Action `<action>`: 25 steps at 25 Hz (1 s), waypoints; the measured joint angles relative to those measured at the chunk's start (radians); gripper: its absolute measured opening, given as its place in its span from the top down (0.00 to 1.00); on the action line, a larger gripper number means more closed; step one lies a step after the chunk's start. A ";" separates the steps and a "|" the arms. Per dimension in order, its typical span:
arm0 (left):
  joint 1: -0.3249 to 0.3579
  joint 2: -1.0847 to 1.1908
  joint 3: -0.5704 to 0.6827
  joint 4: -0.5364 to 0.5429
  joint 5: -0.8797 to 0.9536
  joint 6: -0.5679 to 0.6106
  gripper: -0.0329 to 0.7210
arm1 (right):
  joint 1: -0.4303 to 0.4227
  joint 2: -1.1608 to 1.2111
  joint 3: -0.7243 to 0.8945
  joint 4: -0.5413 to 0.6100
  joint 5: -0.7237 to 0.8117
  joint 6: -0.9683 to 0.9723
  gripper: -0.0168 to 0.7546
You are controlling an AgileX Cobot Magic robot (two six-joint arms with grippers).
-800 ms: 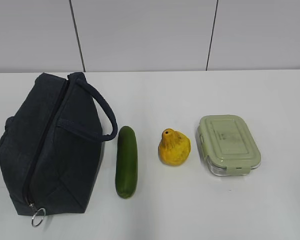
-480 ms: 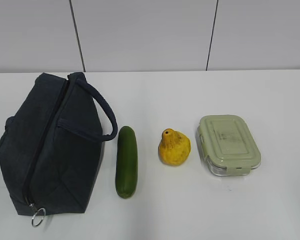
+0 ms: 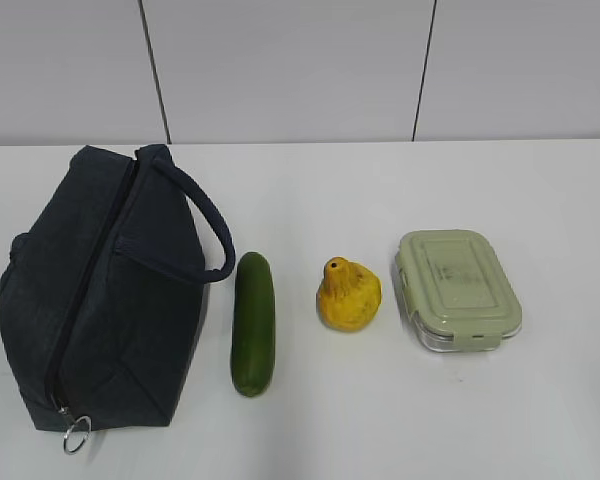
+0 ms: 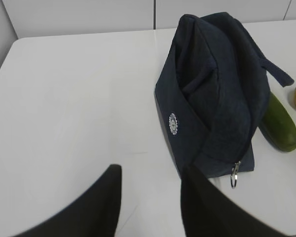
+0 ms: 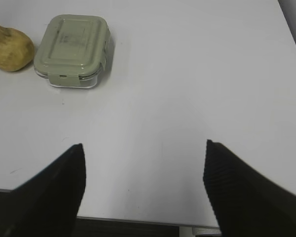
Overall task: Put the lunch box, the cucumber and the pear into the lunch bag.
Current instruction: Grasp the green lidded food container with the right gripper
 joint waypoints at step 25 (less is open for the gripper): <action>0.000 0.000 0.000 0.000 0.000 0.000 0.64 | 0.000 0.296 -0.174 -0.018 -0.088 0.066 0.22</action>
